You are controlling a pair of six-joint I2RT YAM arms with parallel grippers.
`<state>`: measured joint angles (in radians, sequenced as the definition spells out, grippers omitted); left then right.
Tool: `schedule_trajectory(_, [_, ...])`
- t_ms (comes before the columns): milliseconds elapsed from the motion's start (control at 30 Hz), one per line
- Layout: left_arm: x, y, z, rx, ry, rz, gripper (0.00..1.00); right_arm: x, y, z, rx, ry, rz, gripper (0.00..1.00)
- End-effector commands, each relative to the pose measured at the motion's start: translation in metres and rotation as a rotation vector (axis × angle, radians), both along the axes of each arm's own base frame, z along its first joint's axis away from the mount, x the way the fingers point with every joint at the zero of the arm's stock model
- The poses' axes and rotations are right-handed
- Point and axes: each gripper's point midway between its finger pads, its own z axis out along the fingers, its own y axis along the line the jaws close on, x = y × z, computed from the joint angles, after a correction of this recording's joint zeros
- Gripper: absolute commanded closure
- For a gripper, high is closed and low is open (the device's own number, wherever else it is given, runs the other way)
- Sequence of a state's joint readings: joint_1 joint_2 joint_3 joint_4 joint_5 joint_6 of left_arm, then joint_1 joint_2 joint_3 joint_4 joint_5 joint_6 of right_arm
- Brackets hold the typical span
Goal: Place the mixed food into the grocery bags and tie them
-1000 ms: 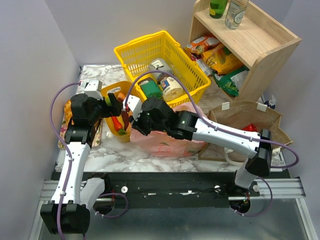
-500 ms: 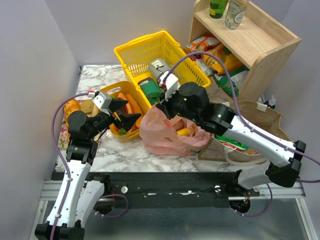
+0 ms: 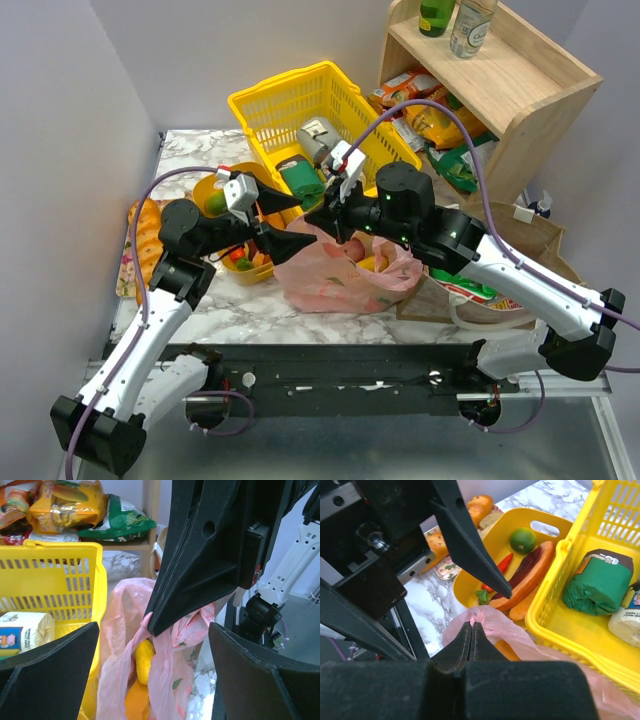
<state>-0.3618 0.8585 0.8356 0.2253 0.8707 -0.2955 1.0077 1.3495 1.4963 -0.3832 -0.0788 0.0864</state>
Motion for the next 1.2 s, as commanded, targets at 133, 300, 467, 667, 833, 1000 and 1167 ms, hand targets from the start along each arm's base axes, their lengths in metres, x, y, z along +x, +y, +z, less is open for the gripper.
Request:
schedule_trajectory(133, [-0.006,-0.022,-0.022,0.043,0.042,-0.089,0.01,-0.011,0.002,0.025,0.105,0.004,0.038,0.99])
schedule_trajectory(300, [-0.007,-0.031,-0.036,0.059,0.077,-0.105,0.03,-0.010,0.004,0.036,0.150,-0.002,0.033,0.99])
schedule_trajectory(467, [-0.008,-0.038,-0.052,0.087,0.123,-0.109,0.05,-0.005,0.003,0.047,0.188,-0.012,0.005,0.99])
schedule_trajectory(667, [-0.003,-0.039,-0.065,0.105,0.146,-0.048,0.19,-0.001,0.002,0.052,0.218,-0.014,-0.023,0.99])
schedule_trajectory(833, [0.004,-0.038,-0.069,0.089,0.183,-0.008,0.36,-0.001,0.000,0.051,0.232,-0.010,-0.033,0.99])
schedule_trajectory(1000, [0.009,-0.037,-0.062,0.053,0.173,0.024,0.63,0.002,-0.001,0.040,0.217,0.007,-0.055,0.99])
schedule_trajectory(1167, [0.010,-0.032,-0.076,0.099,0.209,0.053,1.00,0.006,-0.011,0.029,0.193,0.014,-0.093,0.83])
